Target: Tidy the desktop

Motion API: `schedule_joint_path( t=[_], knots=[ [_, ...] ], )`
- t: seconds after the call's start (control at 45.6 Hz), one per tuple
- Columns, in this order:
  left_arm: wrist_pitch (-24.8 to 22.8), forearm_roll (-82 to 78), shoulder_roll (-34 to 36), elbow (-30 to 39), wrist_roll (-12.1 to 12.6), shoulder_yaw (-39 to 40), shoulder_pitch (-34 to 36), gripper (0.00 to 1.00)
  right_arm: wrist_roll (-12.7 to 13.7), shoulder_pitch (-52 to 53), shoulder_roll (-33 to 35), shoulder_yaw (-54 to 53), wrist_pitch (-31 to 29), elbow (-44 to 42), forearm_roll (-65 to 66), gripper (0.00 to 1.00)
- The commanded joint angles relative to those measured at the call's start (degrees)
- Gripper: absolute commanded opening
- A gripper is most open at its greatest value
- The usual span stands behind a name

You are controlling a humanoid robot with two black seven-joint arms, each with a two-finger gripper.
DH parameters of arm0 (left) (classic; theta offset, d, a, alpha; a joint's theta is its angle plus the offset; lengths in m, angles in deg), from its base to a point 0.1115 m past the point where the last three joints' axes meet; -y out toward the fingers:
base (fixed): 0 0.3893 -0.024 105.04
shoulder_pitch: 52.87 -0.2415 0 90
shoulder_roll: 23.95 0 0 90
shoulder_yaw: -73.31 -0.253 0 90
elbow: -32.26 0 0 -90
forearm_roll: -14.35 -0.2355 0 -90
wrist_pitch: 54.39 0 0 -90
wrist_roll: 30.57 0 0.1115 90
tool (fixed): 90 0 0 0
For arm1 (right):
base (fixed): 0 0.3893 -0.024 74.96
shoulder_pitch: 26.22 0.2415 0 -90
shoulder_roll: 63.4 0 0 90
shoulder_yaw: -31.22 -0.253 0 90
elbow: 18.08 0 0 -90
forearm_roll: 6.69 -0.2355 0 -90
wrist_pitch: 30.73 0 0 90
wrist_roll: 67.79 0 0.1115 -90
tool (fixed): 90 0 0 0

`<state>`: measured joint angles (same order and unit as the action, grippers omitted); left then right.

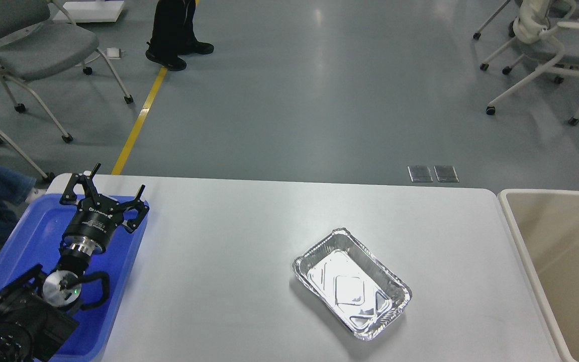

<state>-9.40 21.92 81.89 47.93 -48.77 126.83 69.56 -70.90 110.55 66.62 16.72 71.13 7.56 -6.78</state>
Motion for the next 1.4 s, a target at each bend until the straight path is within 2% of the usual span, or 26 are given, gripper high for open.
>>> schedule_joint_path(
  t=[0.0, 0.11, 0.175, 0.285, 0.329, 0.548, 0.636, 0.724, 0.921, 1.162, 1.382],
  knots=[
    [0.0, 0.0, 0.0, 0.0, 0.0, 0.0, 0.0, 1.0, -0.1, 1.6, 5.8, -20.9, -1.3, 16.1, 0.3, 1.0],
    [0.0, 0.0, 0.1, 0.1, 0.0, 0.0, 0.0, 1.0, -1.7, 1.2, 5.8, -26.5, -2.9, 21.6, 2.4, 1.0],
    [0.0, 0.0, 0.0, 0.0, 0.0, 0.0, 0.0, 1.0, -4.6, 1.0, 5.6, -28.6, -3.2, 23.9, 4.0, 1.0],
    [0.0, 0.0, 0.1, 0.0, 0.0, 0.0, 0.0, 1.0, -12.4, 1.0, 5.6, -30.3, -3.2, 28.8, 5.0, 1.0],
    [0.0, 0.0, 0.0, 0.0, 0.0, 0.0, 0.0, 1.0, -17.6, 0.7, 5.5, -30.5, -3.3, 32.3, 5.0, 1.0],
    [0.0, 0.0, 0.0, 0.0, 0.0, 0.0, 0.0, 1.0, -28.1, -4.2, 2.6, -34.4, -3.4, 37.0, 5.1, 1.0],
    [0.0, 0.0, 0.1, 0.0, 0.0, 0.0, 0.0, 1.0, -31.3, -7.2, -0.5, -35.2, -3.7, 36.7, 5.9, 1.0],
    [0.0, 0.0, 0.0, 0.1, 0.0, 0.0, 0.0, 1.0, -32.3, -10.0, -4.0, -35.2, -3.7, 36.1, 9.0, 1.0],
    [0.0, 0.0, 0.1, 0.1, 0.0, 0.0, 0.0, 1.0, -32.1, -16.8, -11.4, -34.7, -3.6, 34.0, 12.3, 1.0],
    [0.0, 0.0, 0.1, 0.1, 0.0, 0.0, 0.0, 1.0, -32.1, -19.6, -14.4, -34.1, -3.6, 29.4, 12.3, 1.0],
    [0.0, 0.0, 0.0, 0.1, 0.0, 0.0, 0.0, 1.0, -32.1, -19.7, -14.4, -34.0, -3.7, 28.0, 12.3, 1.0]
  ],
)
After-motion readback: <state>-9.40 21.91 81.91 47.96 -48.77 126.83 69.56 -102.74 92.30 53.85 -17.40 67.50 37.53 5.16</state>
